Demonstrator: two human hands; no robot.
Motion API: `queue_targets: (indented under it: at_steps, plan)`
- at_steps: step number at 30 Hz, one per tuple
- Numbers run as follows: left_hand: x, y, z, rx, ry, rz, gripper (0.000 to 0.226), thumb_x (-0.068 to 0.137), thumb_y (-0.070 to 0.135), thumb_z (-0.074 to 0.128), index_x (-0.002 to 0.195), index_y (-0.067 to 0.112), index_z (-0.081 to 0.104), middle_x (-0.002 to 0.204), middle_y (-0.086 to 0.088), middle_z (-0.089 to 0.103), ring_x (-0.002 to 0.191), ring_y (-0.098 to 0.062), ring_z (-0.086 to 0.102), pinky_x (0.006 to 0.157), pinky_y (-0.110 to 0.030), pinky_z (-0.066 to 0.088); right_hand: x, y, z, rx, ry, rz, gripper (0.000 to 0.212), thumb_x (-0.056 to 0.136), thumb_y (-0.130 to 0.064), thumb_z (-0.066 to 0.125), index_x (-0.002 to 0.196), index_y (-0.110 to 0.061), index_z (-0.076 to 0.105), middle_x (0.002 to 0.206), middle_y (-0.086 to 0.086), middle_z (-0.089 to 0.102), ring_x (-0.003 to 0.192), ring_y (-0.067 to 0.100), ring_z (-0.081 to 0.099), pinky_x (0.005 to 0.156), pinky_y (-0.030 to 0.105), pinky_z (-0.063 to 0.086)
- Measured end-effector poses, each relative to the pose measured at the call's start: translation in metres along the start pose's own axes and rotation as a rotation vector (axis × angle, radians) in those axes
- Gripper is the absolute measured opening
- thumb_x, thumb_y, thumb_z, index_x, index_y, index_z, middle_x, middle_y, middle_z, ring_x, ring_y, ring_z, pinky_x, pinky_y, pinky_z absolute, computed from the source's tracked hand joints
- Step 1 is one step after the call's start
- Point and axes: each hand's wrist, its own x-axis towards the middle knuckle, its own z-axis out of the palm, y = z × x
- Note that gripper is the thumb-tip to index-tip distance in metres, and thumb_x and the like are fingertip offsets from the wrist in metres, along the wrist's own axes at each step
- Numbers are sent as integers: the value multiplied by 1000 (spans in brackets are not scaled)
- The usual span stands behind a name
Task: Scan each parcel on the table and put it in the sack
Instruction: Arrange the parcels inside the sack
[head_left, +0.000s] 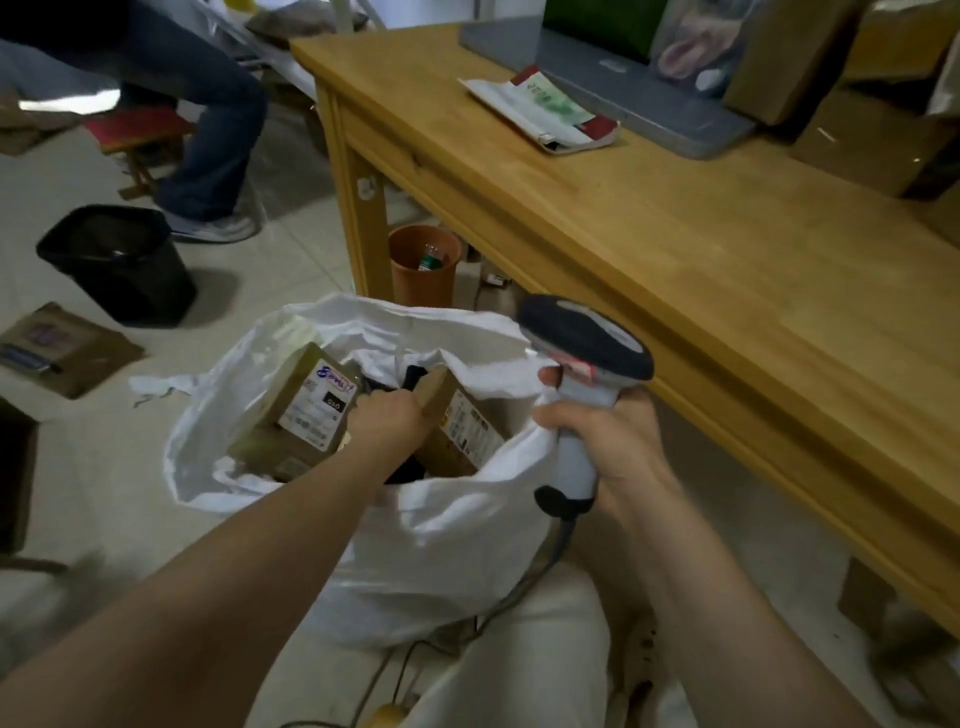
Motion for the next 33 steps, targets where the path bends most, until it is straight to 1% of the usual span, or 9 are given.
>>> queue_targets:
  at_steps: [2, 6, 12, 14, 16, 20, 24, 28, 33]
  plan:
    - [-1, -17, -1, 64, 79, -18, 52, 88, 64, 47, 101, 15, 62, 116, -14, 58, 107, -33, 55, 94, -42, 46, 1, 8, -3, -21, 24, 65, 30, 70, 5, 75, 79, -20, 63, 87, 1, 67, 84, 19, 63, 78, 35, 52]
    - [-6, -71, -2, -54, 312, -289, 60, 93, 48, 50, 139, 12, 39, 145, -21, 32, 134, -37, 30, 112, -46, 23, 6, 25, 3, -18, 52, 149, 24, 75, 0, 75, 75, -17, 59, 78, 1, 63, 72, 16, 61, 68, 29, 51]
    - [-5, -157, 24, -781, 349, -942, 79, 92, 30, 50, 151, -4, 11, 156, -28, 14, 144, -40, 18, 117, -47, 13, 4, 41, 16, -107, 54, 202, 21, 74, -1, 77, 89, -6, 63, 84, 6, 63, 82, 25, 62, 80, 32, 48]
    - [-17, -169, 24, -970, 191, -846, 65, 83, 9, 71, 136, -14, 39, 124, -32, 52, 109, -44, 55, 91, -44, 48, 2, 39, 13, -121, 46, 220, 20, 74, 0, 77, 81, -9, 60, 82, 5, 63, 75, 20, 61, 76, 32, 49]
    - [-22, -172, 12, -1122, 162, -825, 32, 83, 0, 68, 111, -10, 56, 80, -18, 56, 66, -29, 56, 60, -29, 50, 3, 37, 10, -126, 78, 232, 21, 74, 1, 76, 81, -8, 59, 81, 3, 61, 75, 20, 60, 75, 33, 48]
    - [-9, -152, -54, -1508, 168, -744, 28, 92, 8, 57, 119, 3, 55, 84, -8, 54, 69, -16, 53, 70, -26, 49, 3, 21, 17, -103, 92, 243, 24, 76, 3, 73, 85, -6, 53, 91, 5, 57, 86, 22, 54, 84, 32, 43]
    - [-41, -112, -150, -1595, 65, -361, 15, 95, 3, 39, 87, 6, 52, 85, -10, 54, 73, -21, 53, 59, -34, 51, -6, -12, 42, 102, 18, 202, 30, 76, 4, 72, 85, -12, 48, 86, -1, 54, 92, 20, 53, 93, 33, 42]
    - [-85, -105, -199, -1705, 117, -42, 33, 93, 6, 45, 126, 9, 50, 106, -9, 61, 97, -24, 61, 72, -40, 52, -20, -41, 62, 240, -88, -38, 62, 68, -1, 77, 122, -21, 53, 109, -4, 63, 98, 16, 61, 90, 46, 52]
    - [-89, -163, -170, -1538, 303, -270, 34, 92, 13, 44, 123, 3, 53, 91, -11, 58, 75, -22, 58, 54, -30, 47, -32, -23, 63, 227, 8, 56, 48, 70, 3, 76, 108, -11, 51, 119, 4, 61, 99, 19, 60, 91, 40, 49]
